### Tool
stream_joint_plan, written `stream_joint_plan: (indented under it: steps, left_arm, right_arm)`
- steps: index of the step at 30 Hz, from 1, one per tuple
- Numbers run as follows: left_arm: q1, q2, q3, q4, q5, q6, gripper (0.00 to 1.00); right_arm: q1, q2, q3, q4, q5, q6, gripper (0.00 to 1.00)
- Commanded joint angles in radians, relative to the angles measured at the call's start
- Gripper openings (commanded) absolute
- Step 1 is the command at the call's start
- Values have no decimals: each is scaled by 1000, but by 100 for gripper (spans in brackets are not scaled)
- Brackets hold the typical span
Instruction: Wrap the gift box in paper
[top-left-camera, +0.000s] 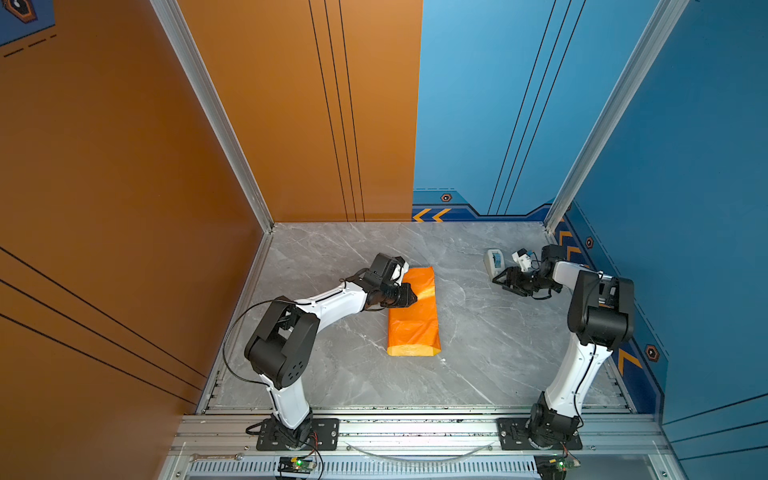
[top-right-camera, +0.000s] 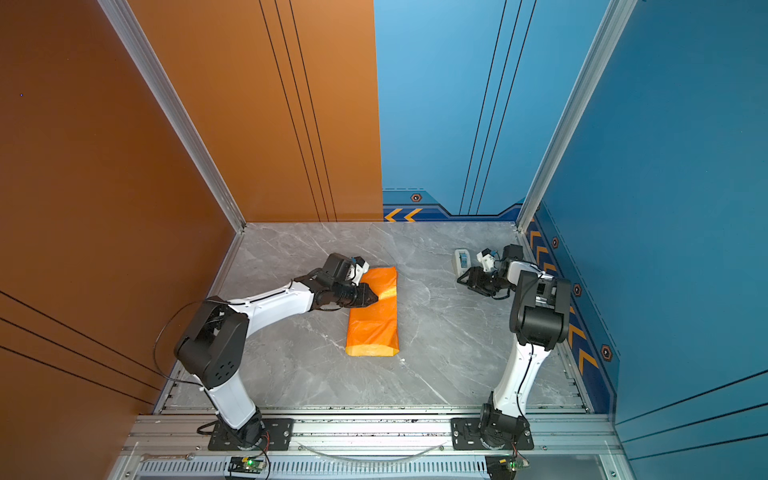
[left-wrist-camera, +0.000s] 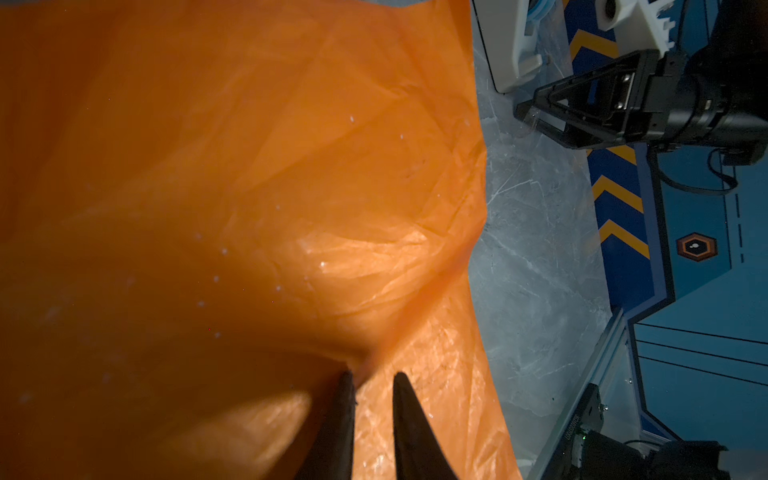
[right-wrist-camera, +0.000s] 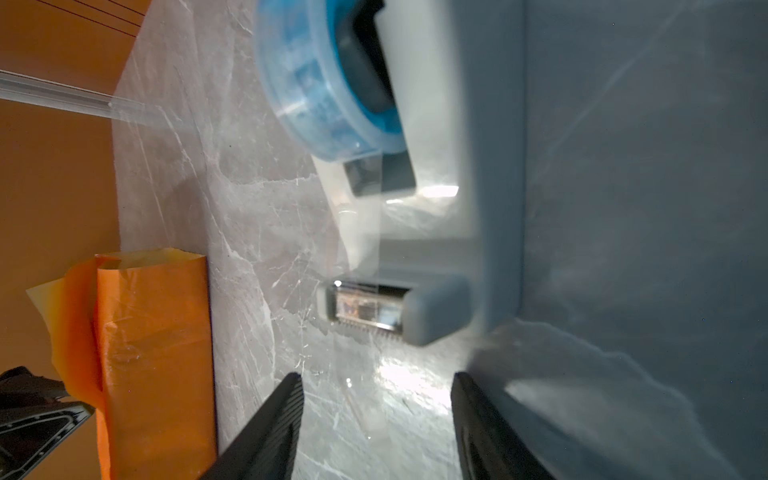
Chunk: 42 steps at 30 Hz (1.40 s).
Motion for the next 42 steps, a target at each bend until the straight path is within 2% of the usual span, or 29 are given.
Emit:
stream_joint_plan:
  steps: [1, 8, 14, 21, 27, 34, 42]
  left_arm:
    - [6, 7, -5, -116, -64, 22, 20]
    - [5, 9, 3, -122, -64, 23, 20]
    - [5, 9, 5, -128, -68, 24, 20]
    - [3, 9, 10, -130, -68, 24, 20]
    - [2, 12, 9, -133, -67, 25, 20]
    - [2, 11, 13, -134, -64, 28, 20]
    - [2, 11, 13, -134, -63, 31, 20]
  right_arm:
    - [-22, 15, 20, 34, -73, -16, 60]
    - [-24, 86, 37, 47, -172, -19, 59]
    - [-29, 112, 48, 45, -209, -25, 56]
    - [-46, 104, 44, 50, -273, -25, 47]
    - [-52, 104, 46, 37, -288, -26, 38]
    - [-54, 92, 39, 20, -289, -32, 33]
    - [-56, 81, 37, -6, -287, -37, 23]
